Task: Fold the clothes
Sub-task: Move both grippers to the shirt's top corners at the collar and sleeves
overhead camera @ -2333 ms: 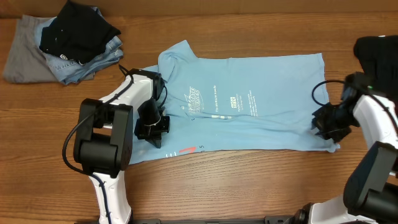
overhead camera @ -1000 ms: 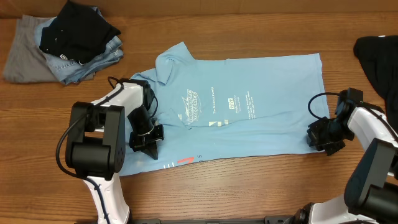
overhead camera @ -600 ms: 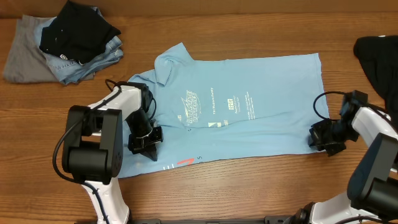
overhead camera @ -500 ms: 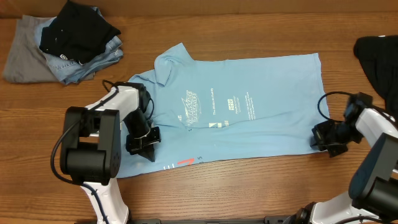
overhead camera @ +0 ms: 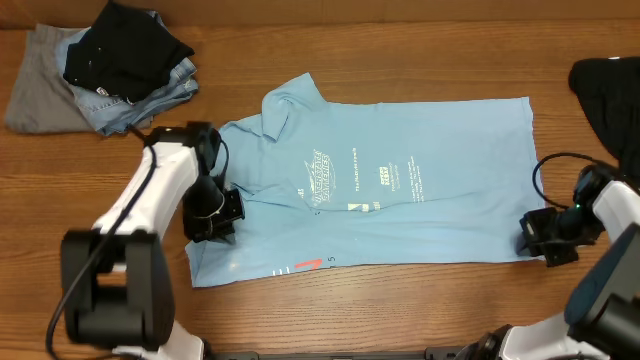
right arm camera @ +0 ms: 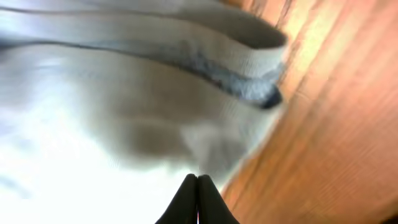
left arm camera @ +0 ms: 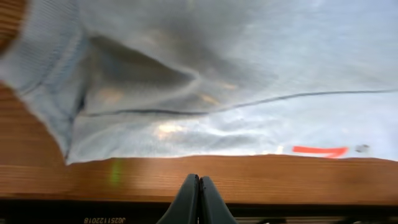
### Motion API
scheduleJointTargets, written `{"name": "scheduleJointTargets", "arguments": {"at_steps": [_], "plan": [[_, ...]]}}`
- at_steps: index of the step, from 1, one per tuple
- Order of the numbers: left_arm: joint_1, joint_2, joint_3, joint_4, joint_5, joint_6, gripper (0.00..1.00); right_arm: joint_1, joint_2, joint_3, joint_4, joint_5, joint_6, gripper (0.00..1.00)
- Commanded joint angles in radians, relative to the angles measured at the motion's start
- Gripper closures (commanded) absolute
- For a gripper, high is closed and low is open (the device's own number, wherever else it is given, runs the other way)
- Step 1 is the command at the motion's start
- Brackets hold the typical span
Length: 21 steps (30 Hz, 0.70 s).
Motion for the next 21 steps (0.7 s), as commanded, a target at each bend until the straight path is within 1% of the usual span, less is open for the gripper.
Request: {"name": "scheduleJointTargets", "arguments": {"at_steps": [1, 2, 3, 4, 5, 7, 13, 17, 21], "plan": [[-0.003, -0.115, 0.103, 0.012, -0.005, -0.017, 0.95, -0.003, -0.151, 0.131, -0.024, -0.020, -0.053, 0.91], [-0.006, -0.129, 0.133, 0.021, 0.007, -0.005, 0.87, -0.001, -0.170, 0.158, -0.022, -0.062, -0.105, 0.85], [-0.012, -0.142, 0.169, 0.041, 0.034, 0.028, 0.71, 0.003, -0.185, 0.193, -0.021, -0.114, -0.158, 0.60], [-0.018, -0.149, 0.200, 0.061, 0.063, 0.050, 0.17, 0.008, -0.195, 0.227, -0.023, -0.158, -0.195, 0.18], [-0.024, -0.152, 0.237, 0.088, 0.093, 0.053, 0.00, 0.014, -0.200, 0.266, -0.029, -0.199, -0.221, 0.01], [-0.036, -0.151, 0.298, 0.151, 0.135, 0.052, 0.00, 0.032, -0.200, 0.338, -0.035, -0.249, -0.232, 0.00], [-0.051, -0.136, 0.348, 0.371, 0.115, 0.053, 0.00, 0.126, -0.200, 0.425, 0.011, -0.279, -0.234, 0.00], [-0.053, -0.061, 0.349, 0.481, 0.093, 0.095, 0.00, 0.227, -0.192, 0.426, 0.029, -0.249, -0.255, 0.00], [-0.053, 0.061, 0.370, 0.575, 0.095, 0.129, 0.00, 0.318, -0.172, 0.426, 0.027, -0.192, -0.255, 0.00]]}}
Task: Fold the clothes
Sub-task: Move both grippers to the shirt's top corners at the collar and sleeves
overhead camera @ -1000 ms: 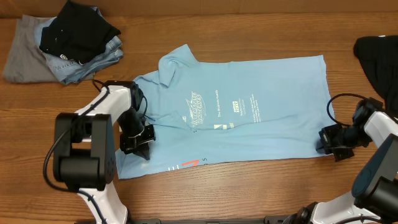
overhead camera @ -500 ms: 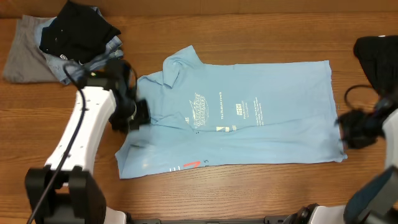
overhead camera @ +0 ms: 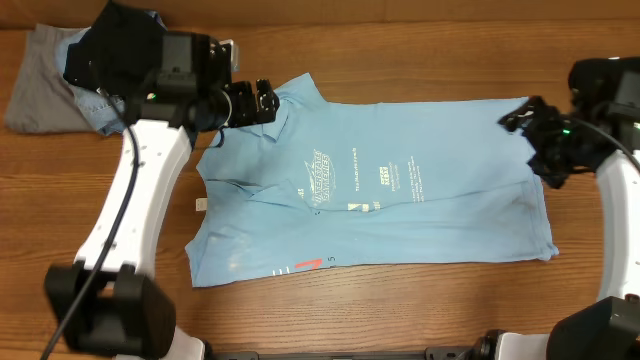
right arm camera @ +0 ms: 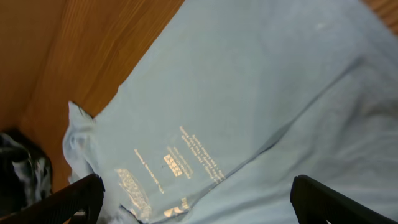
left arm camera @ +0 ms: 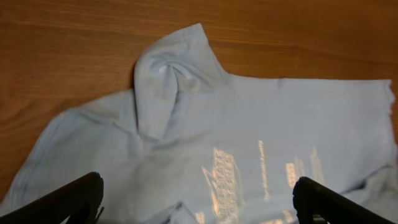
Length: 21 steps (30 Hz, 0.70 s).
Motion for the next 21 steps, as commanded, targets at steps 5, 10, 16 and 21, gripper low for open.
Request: {"name": "scheduleJointTargets", "arguments": {"at_steps": [5, 10, 16, 21], "plan": [[-0.006, 0.282, 0.109, 0.109, -0.004, 0.108, 0.00, 0.123, 0.034, 0.025, -0.025, 0.084, -0.018, 0.00], [-0.009, 0.402, 0.214, 0.111, -0.001, 0.115, 0.08, 0.149, 0.038, 0.025, -0.062, 0.158, -0.018, 0.00], [-0.017, 0.475, 0.244, 0.180, -0.002, 0.114, 0.08, 0.148, 0.039, 0.024, -0.083, 0.172, -0.018, 0.00], [-0.018, 0.514, 0.244, 0.186, -0.001, 0.115, 0.20, 0.148, 0.039, 0.024, -0.091, 0.179, -0.018, 0.01]]}}
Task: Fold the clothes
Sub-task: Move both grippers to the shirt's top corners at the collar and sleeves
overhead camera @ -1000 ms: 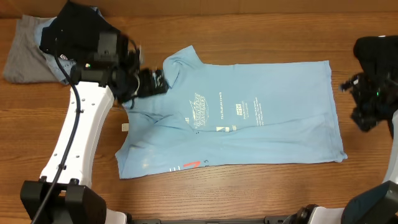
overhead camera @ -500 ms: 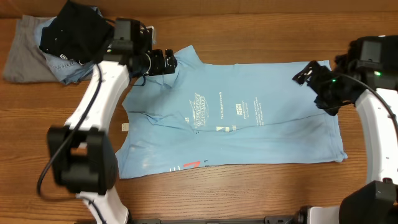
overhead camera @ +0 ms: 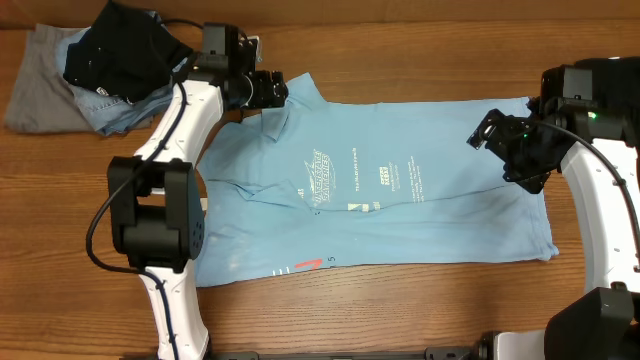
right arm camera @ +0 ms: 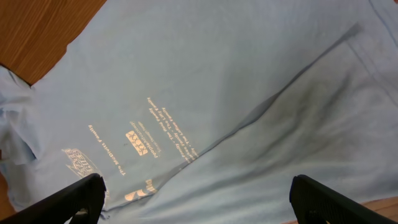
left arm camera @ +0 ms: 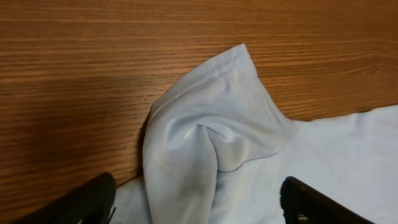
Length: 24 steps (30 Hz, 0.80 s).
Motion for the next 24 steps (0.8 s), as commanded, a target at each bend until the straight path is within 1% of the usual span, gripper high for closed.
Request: {"name": "scheduleJointTargets", "arguments": {"at_steps": [1, 5, 7, 9, 13, 15, 16, 21, 24], "plan": [[-0.012, 0.058, 0.024, 0.003, 0.003, 0.023, 0.24, 0.004, 0.002, 0.024, -0.005, 0.024, -0.006, 0.02], [-0.013, 0.088, 0.024, 0.003, 0.007, 0.023, 0.34, 0.004, 0.002, 0.016, -0.002, 0.037, -0.006, 0.04], [-0.013, 0.092, 0.024, 0.004, 0.008, 0.023, 0.36, 0.004, 0.003, 0.010, 0.001, 0.043, -0.006, 0.04], [-0.013, 0.093, 0.024, 0.007, 0.008, 0.023, 0.43, 0.004, 0.003, 0.003, 0.007, 0.055, -0.006, 0.03], [-0.013, 0.093, 0.024, 0.008, 0.008, 0.023, 0.76, 0.004, 0.005, -0.013, 0.045, 0.057, -0.006, 0.04], [-0.013, 0.093, 0.024, 0.008, 0.008, 0.023, 0.92, 0.004, 0.005, -0.013, 0.060, 0.057, -0.006, 0.04], [-0.013, 0.093, 0.024, 0.008, 0.007, 0.023, 0.96, 0.003, 0.005, -0.013, 0.072, 0.057, -0.006, 0.04], [-0.013, 0.093, 0.024, 0.006, 0.000, 0.023, 0.96, -0.005, 0.005, 0.006, 0.172, 0.056, -0.006, 0.05], [-0.013, 0.093, 0.024, 0.000, 0.000, 0.023, 0.96, -0.010, 0.022, 0.061, 0.246, 0.069, -0.006, 0.05]]}}
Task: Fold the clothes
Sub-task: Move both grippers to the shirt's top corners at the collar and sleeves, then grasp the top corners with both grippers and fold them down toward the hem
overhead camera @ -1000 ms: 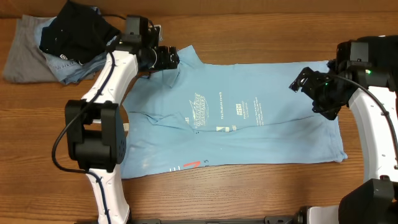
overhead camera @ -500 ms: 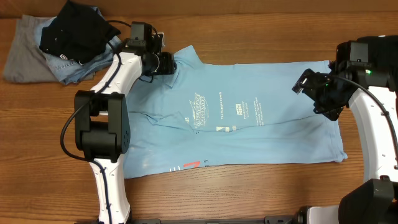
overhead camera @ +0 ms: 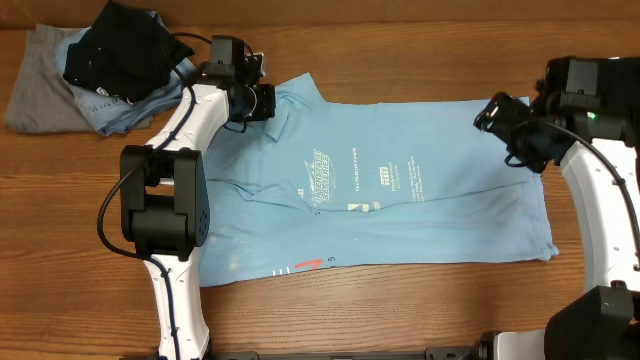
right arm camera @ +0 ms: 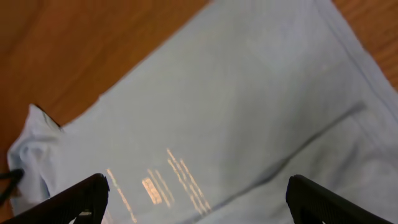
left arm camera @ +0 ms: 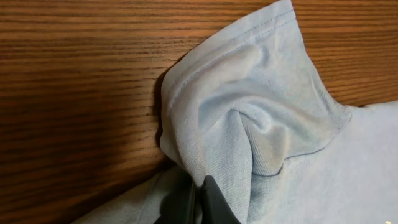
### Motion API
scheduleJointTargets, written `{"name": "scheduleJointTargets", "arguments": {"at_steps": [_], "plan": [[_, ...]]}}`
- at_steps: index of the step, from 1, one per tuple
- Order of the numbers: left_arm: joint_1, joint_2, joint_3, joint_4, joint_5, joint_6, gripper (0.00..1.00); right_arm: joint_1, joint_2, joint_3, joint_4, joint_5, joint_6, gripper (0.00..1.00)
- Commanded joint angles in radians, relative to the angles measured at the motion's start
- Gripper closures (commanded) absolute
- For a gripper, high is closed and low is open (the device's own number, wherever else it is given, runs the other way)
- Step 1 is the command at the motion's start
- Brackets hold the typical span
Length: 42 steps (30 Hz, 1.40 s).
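Observation:
A light blue T-shirt with white print lies spread on the wooden table, collar end to the left. Its far-left sleeve is bunched up, and my left gripper is shut on that sleeve's fabric, the fingers pinching a fold. My right gripper hangs open above the shirt's far-right corner, holding nothing; in its wrist view the fingertips stand wide apart over the printed shirt.
A pile of clothes, black on denim on grey, sits at the far left corner. A black garment lies at the far right edge. Bare wood runs along the near edge of the table.
My left gripper, open over the bunched sleeve, has come down and shut on it. My right gripper has shifted slightly toward the shirt's far-right corner and stays open.
First both grippers were shut low at the shirt's near side, left by the near-left part, right at the near-right corner. Then both were open and raised at the far side. Later the left hovered over the sleeve, and now it grips it.

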Motion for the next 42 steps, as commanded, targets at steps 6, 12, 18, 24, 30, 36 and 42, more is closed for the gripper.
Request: {"name": "scheduleJointTargets", "arguments": {"at_steps": [6, 12, 18, 24, 30, 36, 42], "plan": [[-0.013, 0.004, 0.024, -0.016, 0.001, 0.004, 0.96, -0.026, 0.248, 0.317, 0.042, 0.100, -0.061, 0.00], [-0.013, 0.004, 0.024, -0.046, 0.000, 0.005, 0.96, -0.049, 0.507, 0.547, -0.002, 0.181, -0.151, 0.00], [-0.013, 0.004, 0.024, -0.056, 0.000, 0.004, 0.96, -0.047, 0.638, 0.583, 0.030, 0.410, -0.240, 0.01], [-0.013, 0.004, 0.023, -0.070, 0.000, 0.004, 0.96, -0.071, 0.731, 0.583, 0.064, 0.398, -0.251, 0.02], [-0.013, 0.004, 0.023, -0.074, 0.000, 0.004, 0.96, -0.072, 0.771, 0.583, 0.127, 0.386, -0.270, 0.06], [-0.013, 0.004, 0.023, -0.082, 0.000, 0.004, 0.96, -0.072, 0.803, 0.583, 0.173, 0.386, -0.274, 0.11], [-0.013, 0.004, 0.023, -0.082, 0.001, 0.004, 0.96, -0.072, 0.818, 0.583, 0.190, 0.381, -0.270, 0.18]]}}
